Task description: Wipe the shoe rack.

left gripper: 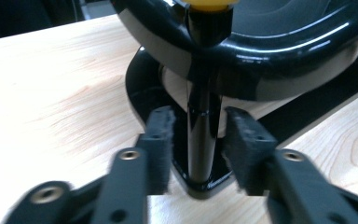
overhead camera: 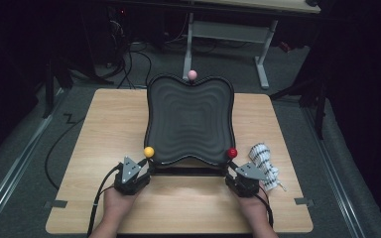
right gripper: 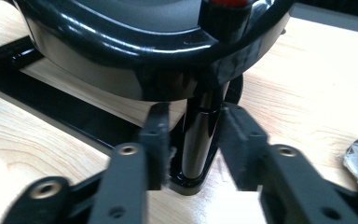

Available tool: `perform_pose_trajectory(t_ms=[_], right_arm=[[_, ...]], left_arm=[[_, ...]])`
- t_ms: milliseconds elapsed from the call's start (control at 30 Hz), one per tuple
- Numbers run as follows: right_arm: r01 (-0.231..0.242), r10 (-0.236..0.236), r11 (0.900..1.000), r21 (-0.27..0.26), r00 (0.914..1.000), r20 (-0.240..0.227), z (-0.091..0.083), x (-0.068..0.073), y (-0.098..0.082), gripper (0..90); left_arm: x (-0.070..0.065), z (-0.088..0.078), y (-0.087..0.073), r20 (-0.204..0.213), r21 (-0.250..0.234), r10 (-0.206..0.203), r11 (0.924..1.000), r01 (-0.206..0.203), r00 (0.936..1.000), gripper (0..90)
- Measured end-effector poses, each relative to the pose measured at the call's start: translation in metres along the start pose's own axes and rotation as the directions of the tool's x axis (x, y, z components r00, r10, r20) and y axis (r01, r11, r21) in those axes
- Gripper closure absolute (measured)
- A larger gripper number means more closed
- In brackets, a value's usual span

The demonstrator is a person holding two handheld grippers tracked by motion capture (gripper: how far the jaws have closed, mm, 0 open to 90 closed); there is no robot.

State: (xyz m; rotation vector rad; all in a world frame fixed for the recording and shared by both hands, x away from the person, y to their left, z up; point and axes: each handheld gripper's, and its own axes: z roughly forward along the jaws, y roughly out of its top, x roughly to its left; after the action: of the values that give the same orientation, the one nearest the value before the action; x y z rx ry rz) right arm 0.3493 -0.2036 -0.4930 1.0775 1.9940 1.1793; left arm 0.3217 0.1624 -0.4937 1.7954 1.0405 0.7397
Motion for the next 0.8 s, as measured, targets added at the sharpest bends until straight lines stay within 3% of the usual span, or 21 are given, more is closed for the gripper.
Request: perform_pose_trajectory(t_ms=[167, 267, 367, 433, 500, 567, 633, 733, 800], right_arm=[[-0.002, 0.002, 1.0, 0.026, 1.0, -0.003, -0.001, -0.002, 0.004, 47.0], [0.01, -0.009, 0.999, 0.054, 0.9999, -0.009, -0.005, -0.002, 0.007, 42.4], [0.025, -0.025, 0.999, 0.043, 0.9996, 0.013, -0.016, 0.0, 0.005, 41.1], [-0.02, 0.02, 0.999, 0.029, 0.9998, -0.001, -0.027, 0.0, 0.0, 37.8], [-0.047, 0.047, 0.999, 0.004, 0.9989, -0.009, -0.035, 0.002, -0.011, 36.0], [-0.036, 0.036, 0.999, 0.007, 0.9991, -0.022, -0.039, 0.004, -0.018, 35.3], [-0.006, 0.006, 1.0, 0.015, 0.9996, -0.027, -0.041, 0.002, -0.018, 34.7], [-0.048, 0.049, 0.999, 0.014, 0.9987, -0.017, -0.04, -0.004, -0.02, 34.8], [-0.049, 0.05, 0.999, 0.015, 0.9987, -0.015, -0.038, -0.004, -0.02, 35.0]], left_arm=[[0.002, -0.02, 0.006, -0.02, -0.015, -0.05, 0.9986, 0.05, 0.9985, 50.3], [0.002, -0.03, 0.01, -0.036, 0.011, -0.044, 0.9989, 0.045, 0.9984, 47.8], [-0.001, -0.042, 0.005, -0.033, 0.047, 0.009, 0.9989, -0.008, 0.9994, 45.1], [-0.004, -0.054, -0.01, -0.012, 0.015, -0.035, 0.9993, 0.035, 0.9993, 43.3], [-0.006, -0.059, -0.019, -0.005, 0.012, -0.029, 0.9995, 0.029, 0.9996, 44.5], [-0.005, -0.062, -0.015, 0.021, 0.028, -0.018, 0.9995, 0.017, 0.9996, 46.1], [-0.002, -0.067, -0.012, 0.026, -0.021, -0.004, 0.9998, 0.004, 0.9997, 43.5], [0.002, -0.064, -0.014, 0.024, -0.024, -0.041, 0.9989, 0.041, 0.9989, 44.7], [0.001, -0.062, -0.015, 0.032, -0.014, -0.043, 0.9989, 0.044, 0.9985, 44.7]])
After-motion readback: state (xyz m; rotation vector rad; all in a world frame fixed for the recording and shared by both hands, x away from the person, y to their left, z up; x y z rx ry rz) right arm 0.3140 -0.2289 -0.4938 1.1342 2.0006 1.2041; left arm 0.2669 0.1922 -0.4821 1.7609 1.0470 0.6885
